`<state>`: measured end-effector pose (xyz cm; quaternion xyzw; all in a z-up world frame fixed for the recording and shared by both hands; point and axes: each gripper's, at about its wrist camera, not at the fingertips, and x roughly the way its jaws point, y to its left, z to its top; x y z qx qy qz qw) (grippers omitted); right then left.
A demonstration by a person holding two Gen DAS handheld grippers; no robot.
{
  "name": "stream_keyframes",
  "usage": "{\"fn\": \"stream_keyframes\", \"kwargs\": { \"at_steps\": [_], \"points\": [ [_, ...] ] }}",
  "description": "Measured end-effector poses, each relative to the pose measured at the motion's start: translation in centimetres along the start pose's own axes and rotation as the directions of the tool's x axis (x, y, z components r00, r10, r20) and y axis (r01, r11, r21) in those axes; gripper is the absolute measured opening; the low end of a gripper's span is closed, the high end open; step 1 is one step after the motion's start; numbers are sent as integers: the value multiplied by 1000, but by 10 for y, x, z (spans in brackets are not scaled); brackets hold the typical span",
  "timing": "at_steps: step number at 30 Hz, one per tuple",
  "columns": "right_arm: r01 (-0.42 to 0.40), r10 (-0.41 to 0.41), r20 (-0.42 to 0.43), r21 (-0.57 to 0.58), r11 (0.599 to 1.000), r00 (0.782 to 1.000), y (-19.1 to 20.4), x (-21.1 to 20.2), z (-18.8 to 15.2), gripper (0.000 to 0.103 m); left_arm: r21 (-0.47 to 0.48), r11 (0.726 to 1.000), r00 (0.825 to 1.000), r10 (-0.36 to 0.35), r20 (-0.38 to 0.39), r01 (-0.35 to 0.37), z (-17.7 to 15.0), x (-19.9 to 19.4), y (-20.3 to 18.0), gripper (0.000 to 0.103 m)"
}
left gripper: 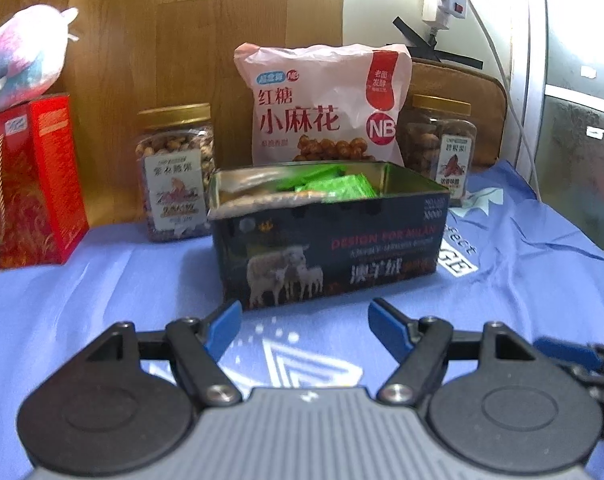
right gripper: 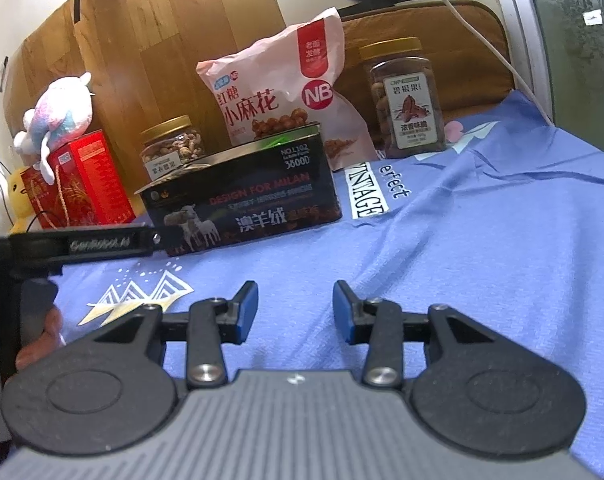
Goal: Organize snacks
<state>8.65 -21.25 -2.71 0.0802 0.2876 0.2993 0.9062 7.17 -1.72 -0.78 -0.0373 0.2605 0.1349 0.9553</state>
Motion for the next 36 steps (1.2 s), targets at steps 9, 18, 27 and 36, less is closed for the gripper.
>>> {"fn": "stream_keyframes", "kwargs": {
  "at_steps": [9,18,27,36],
  "points": [
    [-49,49,6,-10,999,999,1,-3,0,44,-32,998,998,60,-21,-61,-25,-23,4,72],
    [-78,78,8,-4,997,997,-1,-6,-1,45,-2,996,996,91,-17,-91,-36,-22,-1,76],
    [-76,76,14,-4,997,997,-1,-7,0,49,-19,996,996,89,-21,-89,-37,-23,2,77],
    [-83,83,8,-10,997,997,0,-5,-1,49,-26,995,995,97,-20,-97,-37,-24,4,81]
  ]
}}
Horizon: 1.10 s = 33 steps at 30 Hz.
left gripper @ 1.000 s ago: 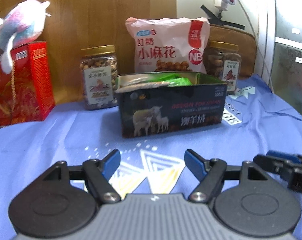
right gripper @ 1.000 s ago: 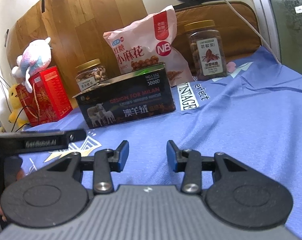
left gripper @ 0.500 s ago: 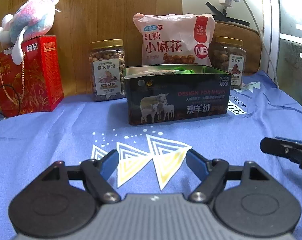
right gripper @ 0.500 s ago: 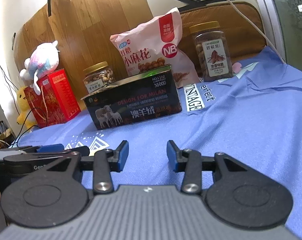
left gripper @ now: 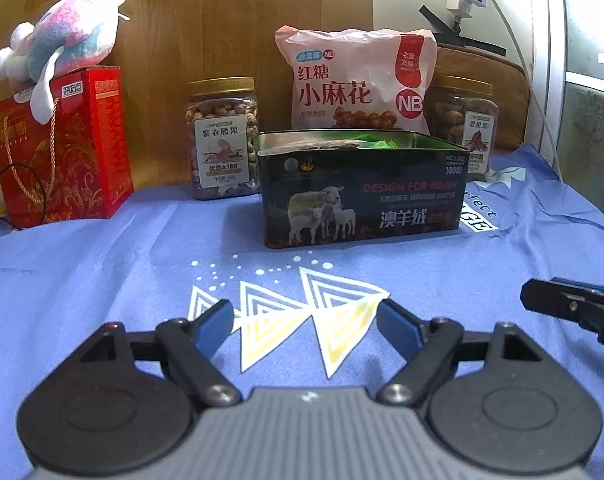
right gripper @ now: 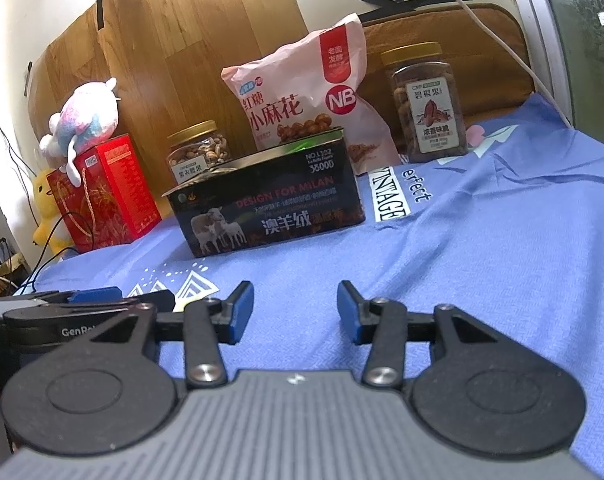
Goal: Organize snacks
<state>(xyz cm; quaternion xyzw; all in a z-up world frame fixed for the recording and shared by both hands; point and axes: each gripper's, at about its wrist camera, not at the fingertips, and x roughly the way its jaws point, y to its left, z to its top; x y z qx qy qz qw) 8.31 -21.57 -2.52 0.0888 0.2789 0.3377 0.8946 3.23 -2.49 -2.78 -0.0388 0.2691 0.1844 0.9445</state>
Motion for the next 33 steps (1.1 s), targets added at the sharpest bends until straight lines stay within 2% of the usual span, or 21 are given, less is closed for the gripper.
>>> {"fn": "stream_keyframes", "kwargs": {
  "at_steps": [16,23,30,33],
  "points": [
    [-9,9,-4,-3,1000,1000,1,0,0,49,9,1000,1000,18,-3,-18,-1,0,-2,85],
    [-8,8,-9,-8,1000,1000,1,1,-1,49,24,999,999,32,13,-33,-1,-3,-4,94],
    [2,-2,-22,9,1000,1000,-1,2,1,49,29,997,996,73,-52,-72,-1,0,-8,96],
    [14,-11,-49,54,998,999,-7,-2,1,49,20,998,996,67,-60,-66,-3,-10,-8,102]
  ]
}}
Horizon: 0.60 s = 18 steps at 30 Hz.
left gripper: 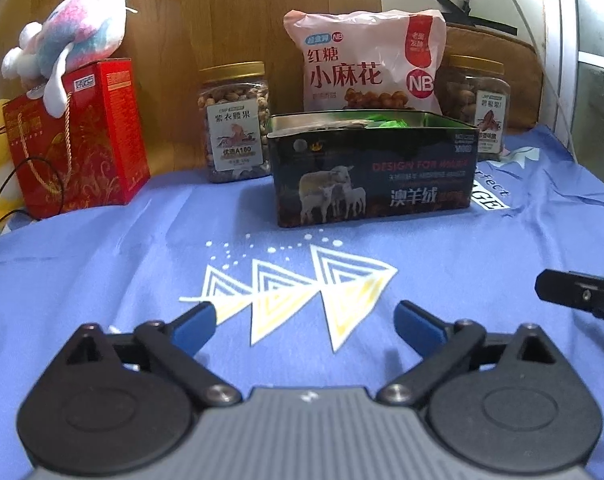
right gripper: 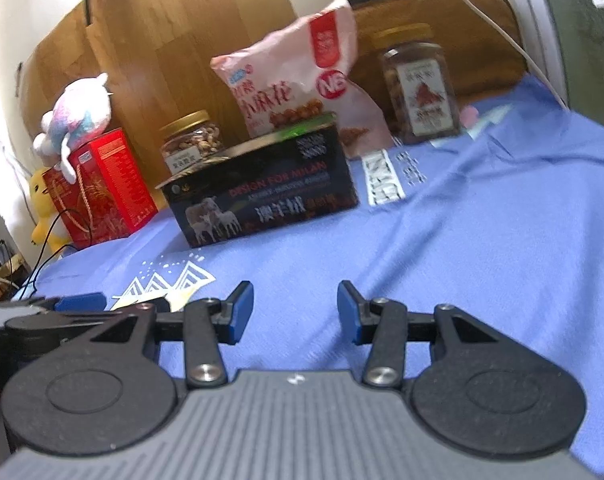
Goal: Organize snacks
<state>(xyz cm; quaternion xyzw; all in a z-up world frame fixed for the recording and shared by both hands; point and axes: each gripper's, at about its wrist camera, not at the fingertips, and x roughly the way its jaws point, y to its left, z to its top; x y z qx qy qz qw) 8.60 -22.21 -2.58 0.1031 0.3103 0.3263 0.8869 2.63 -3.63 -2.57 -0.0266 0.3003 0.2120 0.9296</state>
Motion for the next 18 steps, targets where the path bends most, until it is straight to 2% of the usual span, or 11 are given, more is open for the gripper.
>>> {"fn": "stream_keyframes", "kwargs": {
  "at_steps": [6,7,8,10,18],
  "points": [
    [5,-5,20,22,1000,1000,-1,-31,10,50,0,1000,1000,-17,-13,17,7,-22,-8,103],
    [-3,2,30,26,1000,1000,-1,-36,12,54,2,1000,1000,-23,-21,23,8,-25,-11,103],
    [-11,10,44,28,1000,999,0,-43,15,64,6,1000,999,-29,-28,29,9,-28,-14,103],
    [-14,12,77,22,1000,997,4,-55,17,71,17,999,999,-35,-31,35,10,-33,-19,103],
    [-44,45,74,-16,999,996,13,-66,15,72,26,1000,999,-11,-48,12,10,-43,-28,103]
  ]
}}
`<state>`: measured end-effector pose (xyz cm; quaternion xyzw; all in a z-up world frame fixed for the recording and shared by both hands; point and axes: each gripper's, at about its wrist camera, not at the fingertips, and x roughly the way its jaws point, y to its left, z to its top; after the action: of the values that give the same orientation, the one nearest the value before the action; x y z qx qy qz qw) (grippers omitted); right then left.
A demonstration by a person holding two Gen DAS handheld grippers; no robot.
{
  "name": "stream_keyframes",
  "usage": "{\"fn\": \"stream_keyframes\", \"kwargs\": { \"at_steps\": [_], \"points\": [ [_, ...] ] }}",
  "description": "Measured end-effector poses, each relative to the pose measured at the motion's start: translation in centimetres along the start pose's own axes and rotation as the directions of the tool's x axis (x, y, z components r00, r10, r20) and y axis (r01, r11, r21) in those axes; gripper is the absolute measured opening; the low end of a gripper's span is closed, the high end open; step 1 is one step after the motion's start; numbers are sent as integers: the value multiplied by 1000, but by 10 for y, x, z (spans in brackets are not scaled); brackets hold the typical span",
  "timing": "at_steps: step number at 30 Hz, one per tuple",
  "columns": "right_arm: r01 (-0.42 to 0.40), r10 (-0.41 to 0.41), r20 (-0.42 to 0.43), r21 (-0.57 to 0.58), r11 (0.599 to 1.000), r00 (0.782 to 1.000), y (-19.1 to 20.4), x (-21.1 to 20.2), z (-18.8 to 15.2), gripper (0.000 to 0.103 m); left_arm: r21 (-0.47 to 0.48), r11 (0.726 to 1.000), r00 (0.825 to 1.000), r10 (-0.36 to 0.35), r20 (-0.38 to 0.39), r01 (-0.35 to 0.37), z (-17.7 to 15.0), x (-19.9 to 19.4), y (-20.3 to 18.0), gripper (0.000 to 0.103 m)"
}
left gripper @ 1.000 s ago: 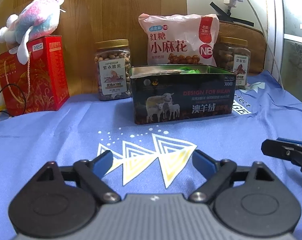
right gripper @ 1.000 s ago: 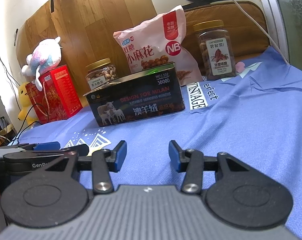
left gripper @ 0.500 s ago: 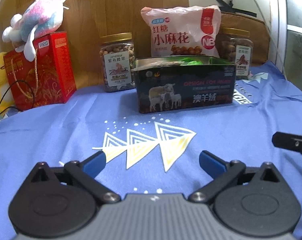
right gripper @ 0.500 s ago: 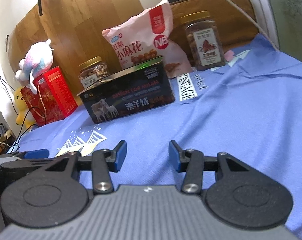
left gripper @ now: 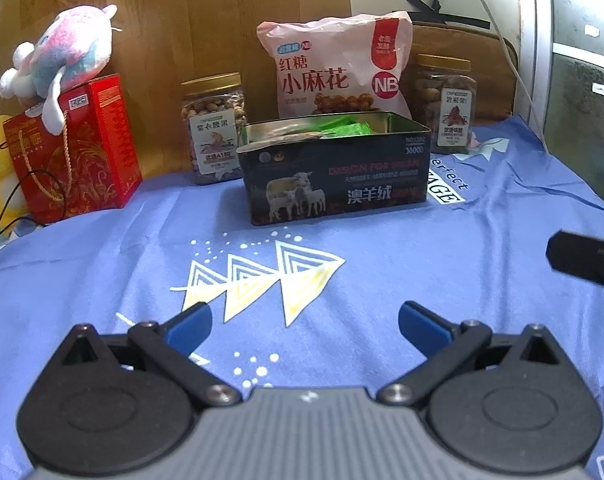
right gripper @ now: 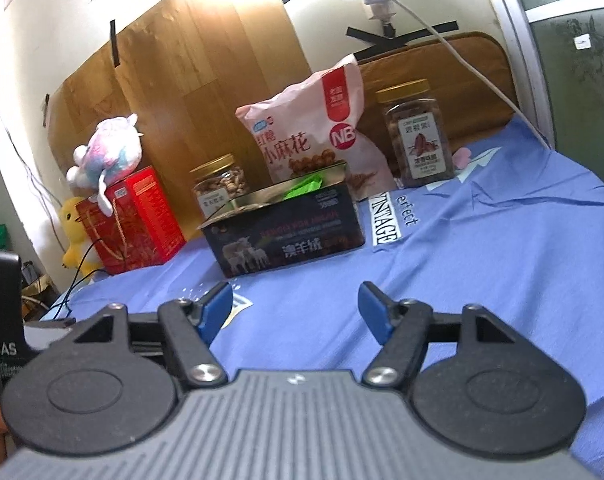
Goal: Organize snacks
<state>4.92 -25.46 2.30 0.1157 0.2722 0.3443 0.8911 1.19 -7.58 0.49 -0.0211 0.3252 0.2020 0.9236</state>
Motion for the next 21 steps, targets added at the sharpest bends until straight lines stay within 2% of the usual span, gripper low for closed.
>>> {"fn": "stream_keyframes", "kwargs": {
  "at_steps": [7,13,17,21],
  "points": [
    [-4,4,-15,6,1000,1000,1,1,-2,74,18,999,999,38,25,-38,1,-6,-2,103],
    [34,-34,-20,6,999,999,-3,-5,-8,77,24,999,999,-26,30,26,2,-5,-12,103],
    [61,-60,-29,38,997,998,-13,-10,-17,77,42,998,997,-41,59,39,5,-10,-26,103],
    [63,-62,-27,50,997,998,-19,-15,-18,80,50,999,996,-1,85,-3,4,-15,-34,103]
  ]
}}
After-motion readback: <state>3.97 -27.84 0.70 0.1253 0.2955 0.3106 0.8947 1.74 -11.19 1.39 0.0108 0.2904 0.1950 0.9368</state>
